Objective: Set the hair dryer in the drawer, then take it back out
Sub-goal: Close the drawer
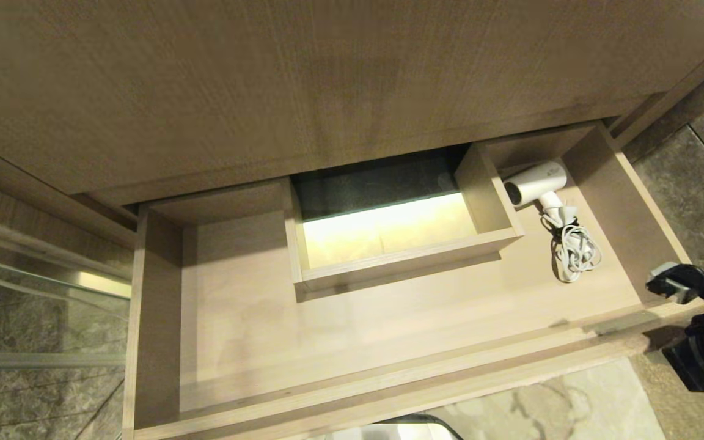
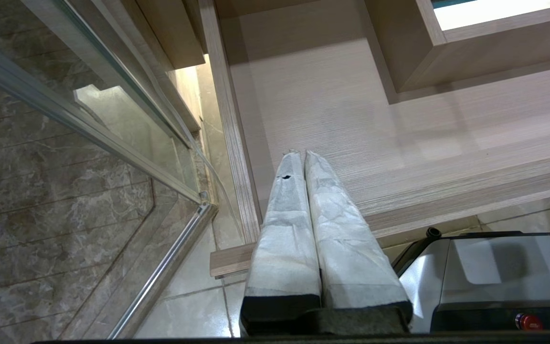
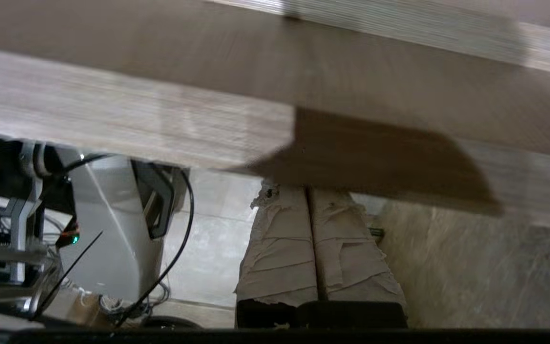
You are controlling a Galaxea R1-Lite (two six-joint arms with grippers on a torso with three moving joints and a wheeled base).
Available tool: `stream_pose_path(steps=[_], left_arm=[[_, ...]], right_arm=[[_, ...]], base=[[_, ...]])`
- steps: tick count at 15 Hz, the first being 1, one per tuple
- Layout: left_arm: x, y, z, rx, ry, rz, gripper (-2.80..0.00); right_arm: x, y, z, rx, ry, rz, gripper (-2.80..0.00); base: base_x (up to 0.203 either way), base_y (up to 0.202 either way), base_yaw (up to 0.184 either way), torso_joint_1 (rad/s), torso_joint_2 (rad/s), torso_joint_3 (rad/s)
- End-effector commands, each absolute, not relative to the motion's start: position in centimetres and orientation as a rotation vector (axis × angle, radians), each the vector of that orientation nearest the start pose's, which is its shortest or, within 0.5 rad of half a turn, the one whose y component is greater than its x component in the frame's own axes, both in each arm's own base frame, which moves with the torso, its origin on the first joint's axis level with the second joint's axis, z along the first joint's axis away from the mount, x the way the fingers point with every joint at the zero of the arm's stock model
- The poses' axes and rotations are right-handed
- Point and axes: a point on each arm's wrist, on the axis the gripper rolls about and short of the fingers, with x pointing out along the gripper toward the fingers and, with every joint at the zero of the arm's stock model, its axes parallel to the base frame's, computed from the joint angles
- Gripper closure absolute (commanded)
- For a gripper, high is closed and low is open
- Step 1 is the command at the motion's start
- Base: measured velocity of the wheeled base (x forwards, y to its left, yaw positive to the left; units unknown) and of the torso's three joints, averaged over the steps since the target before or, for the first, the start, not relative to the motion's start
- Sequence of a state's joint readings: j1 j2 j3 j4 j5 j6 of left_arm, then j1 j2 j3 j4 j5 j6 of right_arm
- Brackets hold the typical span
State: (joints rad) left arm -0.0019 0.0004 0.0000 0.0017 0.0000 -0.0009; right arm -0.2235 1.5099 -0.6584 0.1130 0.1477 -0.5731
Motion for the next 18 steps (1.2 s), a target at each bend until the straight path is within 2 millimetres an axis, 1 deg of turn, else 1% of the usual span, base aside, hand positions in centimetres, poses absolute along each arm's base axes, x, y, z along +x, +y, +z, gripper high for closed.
stream_pose_path(steps=[1, 3, 4, 6, 7, 10, 12, 13, 14, 17, 18], left_arm=[[-2.3, 0.0, 7.5, -0.002, 0.003, -0.002, 0.00], [-2.3, 0.0, 7.5, -0.002, 0.003, -0.002, 0.00], [-2.3, 0.0, 7.5, -0.002, 0.003, -0.002, 0.00], [-2.3, 0.0, 7.5, -0.002, 0.002, -0.002, 0.00], [-2.3, 0.0, 7.5, -0.002, 0.002, -0.002, 0.00], [-2.3, 0.0, 7.5, -0.002, 0.003, -0.002, 0.00], [-2.3, 0.0, 7.5, -0.002, 0.002, -0.002, 0.00], [-2.3, 0.0, 7.5, -0.002, 0.003, -0.002, 0.00], [-2.3, 0.0, 7.5, -0.002, 0.002, -0.002, 0.00], [-2.3, 0.0, 7.5, -0.002, 0.002, -0.002, 0.00], [-2.3, 0.0, 7.5, -0.002, 0.002, -0.002, 0.00]], right_arm=[[22.7, -4.9, 13.0, -0.357, 0.907, 0.197, 0.00], [23.7, -5.1, 14.0, -0.354, 0.839, 0.206, 0.00], [23.8, -5.2, 14.2, -0.349, 0.826, 0.213, 0.00], [24.7, -5.6, 15.4, -0.333, 0.743, 0.237, 0.00], [24.9, -5.7, 15.5, -0.325, 0.730, 0.238, 0.00], [28.2, -6.5, 17.4, -0.278, 0.560, 0.225, 0.00], [32.1, -7.4, 18.9, -0.252, 0.408, 0.172, 0.00], [33.5, -7.8, 19.4, -0.235, 0.346, 0.153, 0.00], [34.3, -7.9, 19.7, -0.222, 0.306, 0.140, 0.00], [33.9, -7.9, 19.9, -0.217, 0.309, 0.135, 0.00], [33.1, -7.7, 20.5, -0.219, 0.300, 0.133, 0.00]], base=[[0.000, 0.000, 0.000, 0.000, 0.00, 0.000], [0.000, 0.000, 0.000, 0.000, 0.00, 0.000], [0.000, 0.000, 0.000, 0.000, 0.00, 0.000], [0.000, 0.000, 0.000, 0.000, 0.00, 0.000], [0.000, 0.000, 0.000, 0.000, 0.00, 0.000], [0.000, 0.000, 0.000, 0.000, 0.00, 0.000], [0.000, 0.000, 0.000, 0.000, 0.00, 0.000], [0.000, 0.000, 0.000, 0.000, 0.00, 0.000], [0.000, 0.000, 0.000, 0.000, 0.00, 0.000], [0.000, 0.000, 0.000, 0.000, 0.00, 0.000], [0.000, 0.000, 0.000, 0.000, 0.00, 0.000]])
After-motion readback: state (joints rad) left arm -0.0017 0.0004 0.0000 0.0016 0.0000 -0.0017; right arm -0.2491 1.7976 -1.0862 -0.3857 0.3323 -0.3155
